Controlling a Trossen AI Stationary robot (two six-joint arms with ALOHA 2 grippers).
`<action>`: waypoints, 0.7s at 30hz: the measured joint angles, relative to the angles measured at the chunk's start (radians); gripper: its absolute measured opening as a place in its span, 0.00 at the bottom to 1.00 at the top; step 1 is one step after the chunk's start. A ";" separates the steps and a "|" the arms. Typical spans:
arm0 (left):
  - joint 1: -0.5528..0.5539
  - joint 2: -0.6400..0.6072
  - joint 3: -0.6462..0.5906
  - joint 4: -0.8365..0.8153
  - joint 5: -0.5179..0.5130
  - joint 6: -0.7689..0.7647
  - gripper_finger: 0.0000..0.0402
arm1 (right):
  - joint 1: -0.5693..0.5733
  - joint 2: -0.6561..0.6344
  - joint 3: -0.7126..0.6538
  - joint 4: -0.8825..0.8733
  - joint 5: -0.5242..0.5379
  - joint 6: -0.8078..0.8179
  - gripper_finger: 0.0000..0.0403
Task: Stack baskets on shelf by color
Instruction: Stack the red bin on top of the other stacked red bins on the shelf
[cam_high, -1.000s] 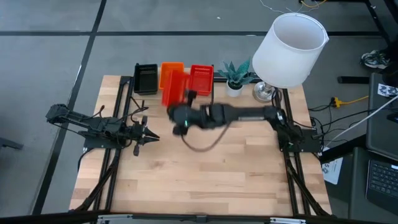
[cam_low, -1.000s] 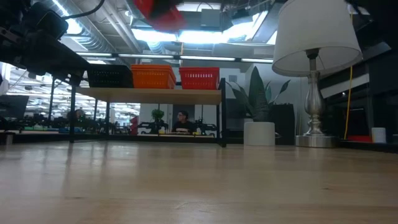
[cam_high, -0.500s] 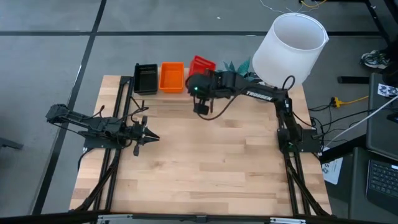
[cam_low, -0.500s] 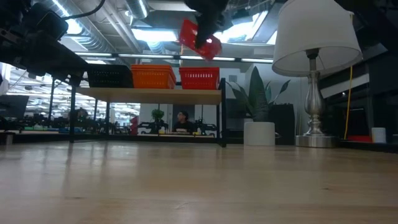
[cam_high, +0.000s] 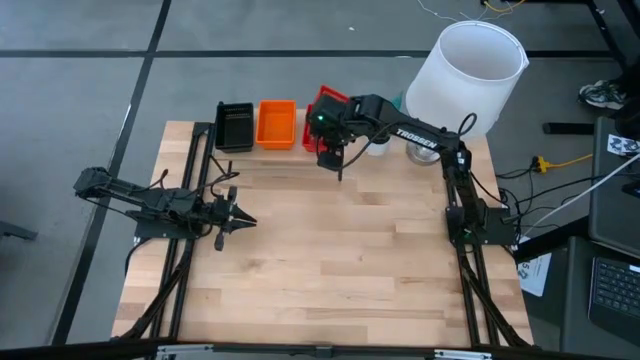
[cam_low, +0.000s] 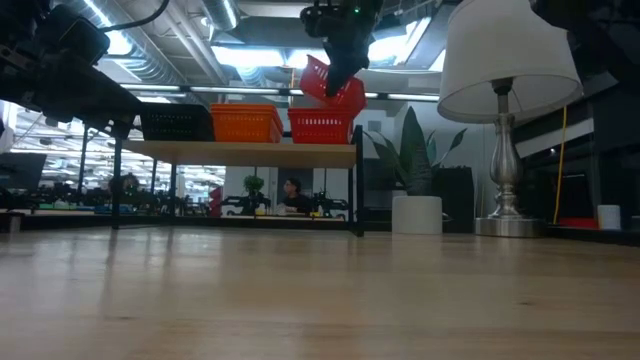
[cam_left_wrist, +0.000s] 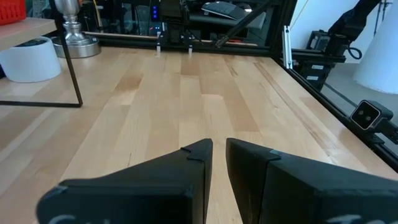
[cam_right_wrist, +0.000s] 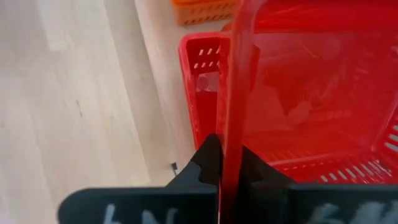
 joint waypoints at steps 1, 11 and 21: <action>0.000 0.000 0.000 0.000 0.000 0.000 0.10 | -0.002 0.000 0.000 0.000 -0.001 -0.005 0.00; 0.000 0.000 0.000 0.000 0.000 -0.001 0.10 | -0.005 0.000 0.000 0.000 0.000 -0.035 0.07; 0.000 0.000 0.000 0.000 0.000 -0.004 0.10 | -0.005 0.000 0.000 0.000 0.024 -0.036 0.28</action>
